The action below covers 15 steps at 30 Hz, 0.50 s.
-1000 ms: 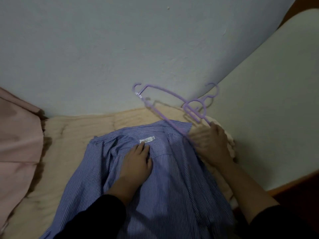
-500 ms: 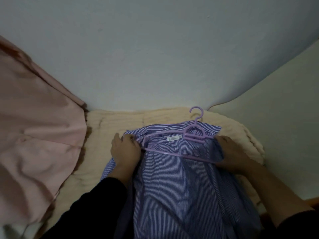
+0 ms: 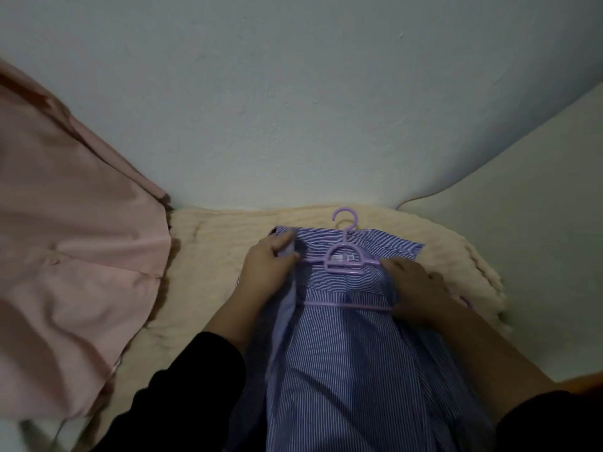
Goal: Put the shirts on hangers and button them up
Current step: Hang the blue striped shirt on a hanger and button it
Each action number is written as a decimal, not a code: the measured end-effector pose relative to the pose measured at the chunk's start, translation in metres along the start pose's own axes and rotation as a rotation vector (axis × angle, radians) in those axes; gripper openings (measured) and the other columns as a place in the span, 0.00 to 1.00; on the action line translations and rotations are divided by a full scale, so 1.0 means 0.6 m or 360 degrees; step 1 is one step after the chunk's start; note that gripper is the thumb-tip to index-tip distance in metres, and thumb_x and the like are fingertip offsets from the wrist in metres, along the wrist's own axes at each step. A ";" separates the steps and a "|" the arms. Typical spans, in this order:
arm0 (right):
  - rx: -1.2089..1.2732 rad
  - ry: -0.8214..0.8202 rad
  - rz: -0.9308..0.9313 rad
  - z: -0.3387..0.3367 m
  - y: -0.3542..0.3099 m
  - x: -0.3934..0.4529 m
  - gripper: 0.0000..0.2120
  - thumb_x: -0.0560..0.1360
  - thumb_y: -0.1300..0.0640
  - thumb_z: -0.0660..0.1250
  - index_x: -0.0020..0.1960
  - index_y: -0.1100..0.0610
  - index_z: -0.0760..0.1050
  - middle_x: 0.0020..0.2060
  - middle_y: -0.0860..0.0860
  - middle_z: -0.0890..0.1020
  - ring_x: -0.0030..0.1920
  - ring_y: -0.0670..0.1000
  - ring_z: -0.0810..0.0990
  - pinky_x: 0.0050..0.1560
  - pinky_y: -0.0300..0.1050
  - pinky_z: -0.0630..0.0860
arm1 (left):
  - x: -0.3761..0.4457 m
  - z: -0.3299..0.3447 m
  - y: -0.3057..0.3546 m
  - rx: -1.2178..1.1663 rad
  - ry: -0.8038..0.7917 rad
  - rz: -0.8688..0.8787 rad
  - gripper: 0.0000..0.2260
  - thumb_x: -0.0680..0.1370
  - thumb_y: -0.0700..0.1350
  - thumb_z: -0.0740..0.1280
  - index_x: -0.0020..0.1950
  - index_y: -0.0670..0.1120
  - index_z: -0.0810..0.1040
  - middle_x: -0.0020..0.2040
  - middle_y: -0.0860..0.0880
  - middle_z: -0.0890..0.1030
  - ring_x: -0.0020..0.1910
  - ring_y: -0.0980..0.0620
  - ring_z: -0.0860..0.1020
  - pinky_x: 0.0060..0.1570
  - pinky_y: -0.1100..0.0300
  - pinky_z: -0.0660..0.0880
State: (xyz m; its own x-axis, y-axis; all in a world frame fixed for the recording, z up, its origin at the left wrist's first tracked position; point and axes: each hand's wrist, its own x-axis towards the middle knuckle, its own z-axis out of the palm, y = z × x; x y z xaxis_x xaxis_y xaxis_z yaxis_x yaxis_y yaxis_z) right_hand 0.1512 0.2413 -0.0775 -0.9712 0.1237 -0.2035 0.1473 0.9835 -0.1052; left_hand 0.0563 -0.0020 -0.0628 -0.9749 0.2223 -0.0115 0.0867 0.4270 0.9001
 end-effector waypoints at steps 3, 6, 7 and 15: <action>0.0261 0.0155 -0.0128 -0.001 -0.020 0.013 0.45 0.65 0.44 0.74 0.75 0.53 0.55 0.72 0.52 0.62 0.71 0.53 0.61 0.68 0.54 0.63 | -0.005 0.001 0.016 -0.0929 -0.0168 -0.0191 0.20 0.71 0.36 0.73 0.61 0.50 0.79 0.62 0.47 0.78 0.62 0.49 0.76 0.65 0.54 0.71; 0.0333 0.0283 -0.0181 -0.002 -0.039 0.029 0.49 0.62 0.35 0.71 0.75 0.56 0.57 0.71 0.54 0.64 0.71 0.56 0.63 0.67 0.55 0.66 | -0.010 0.010 -0.014 -0.1100 -0.0227 -0.0371 0.23 0.72 0.33 0.71 0.65 0.47 0.76 0.64 0.47 0.77 0.62 0.48 0.76 0.64 0.52 0.72; 0.0261 0.0252 -0.0175 0.004 -0.045 0.035 0.51 0.62 0.33 0.69 0.75 0.56 0.56 0.72 0.54 0.63 0.71 0.56 0.63 0.67 0.55 0.66 | -0.016 0.012 -0.030 -0.1020 -0.0217 -0.0450 0.25 0.72 0.33 0.71 0.67 0.47 0.75 0.62 0.49 0.78 0.60 0.49 0.77 0.62 0.55 0.73; 0.0439 -0.0194 -0.0064 0.055 -0.044 0.054 0.48 0.65 0.39 0.73 0.77 0.50 0.52 0.77 0.53 0.51 0.76 0.54 0.50 0.74 0.59 0.51 | -0.037 0.021 -0.111 0.0154 -0.0180 -0.0408 0.30 0.71 0.48 0.75 0.72 0.46 0.70 0.69 0.48 0.73 0.58 0.58 0.76 0.56 0.66 0.69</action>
State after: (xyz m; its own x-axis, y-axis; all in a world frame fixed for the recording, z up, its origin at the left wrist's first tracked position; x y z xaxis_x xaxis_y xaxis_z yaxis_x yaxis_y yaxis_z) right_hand 0.1218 0.2151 -0.1134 -0.9501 0.0524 -0.3074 0.1709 0.9120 -0.3728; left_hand 0.0748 -0.0245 -0.1280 -0.9390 0.1902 -0.2865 -0.1351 0.5620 0.8160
